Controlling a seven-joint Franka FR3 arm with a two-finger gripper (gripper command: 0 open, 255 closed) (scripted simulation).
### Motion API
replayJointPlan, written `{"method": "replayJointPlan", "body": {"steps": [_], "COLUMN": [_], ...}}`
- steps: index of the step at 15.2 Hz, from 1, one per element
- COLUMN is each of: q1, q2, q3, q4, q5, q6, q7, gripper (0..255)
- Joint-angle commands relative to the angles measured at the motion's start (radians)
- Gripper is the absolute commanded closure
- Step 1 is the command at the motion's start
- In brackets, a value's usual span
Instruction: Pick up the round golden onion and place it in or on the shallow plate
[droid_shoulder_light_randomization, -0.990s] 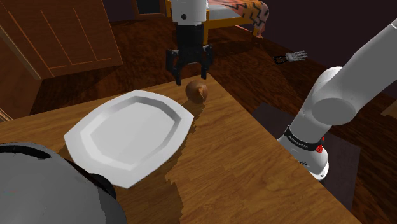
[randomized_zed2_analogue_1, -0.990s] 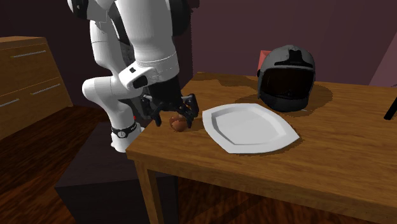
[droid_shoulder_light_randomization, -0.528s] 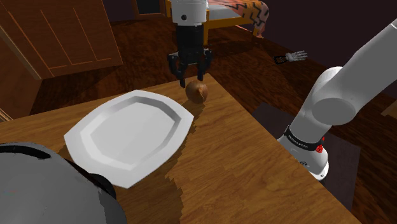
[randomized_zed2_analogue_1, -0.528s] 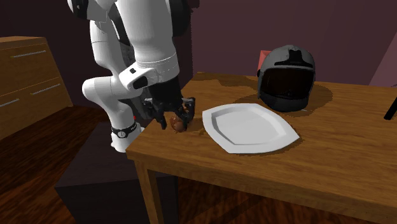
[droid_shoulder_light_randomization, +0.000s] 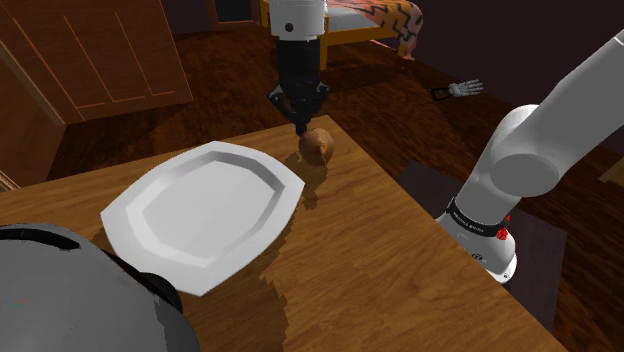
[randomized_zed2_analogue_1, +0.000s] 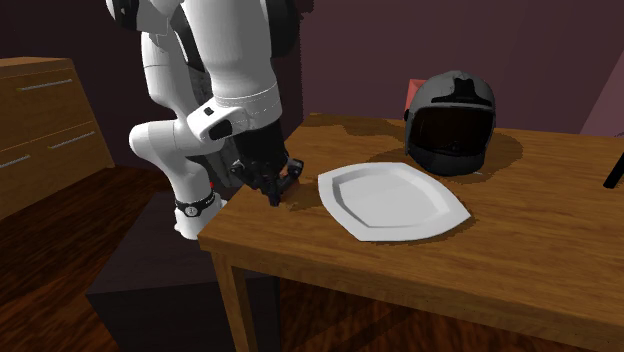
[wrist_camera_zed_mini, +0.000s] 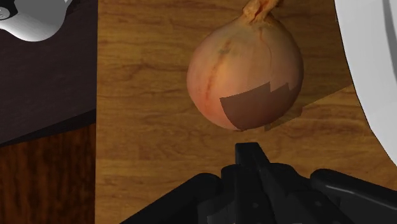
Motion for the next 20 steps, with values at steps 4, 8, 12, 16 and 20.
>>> {"method": "replayJointPlan", "body": {"steps": [4, 8, 12, 16, 20], "q1": [0.007, 0.015, 0.021, 0.024, 0.024], "q2": [-0.022, -0.037, -0.043, -0.046, -0.046], "q3": [0.022, 0.052, 0.061, 0.067, 0.067], "q4": [0.030, 0.063, 0.005, -0.030, -0.030], "q5": [-0.009, -0.014, -0.005, 0.001, 0.001], "q6": [-0.080, -0.161, -0.109, -0.076, -0.076], "q7": [0.084, 0.180, 0.176, 0.174, 0.174], "gripper": [0, 0, 0, 0, 0]}}
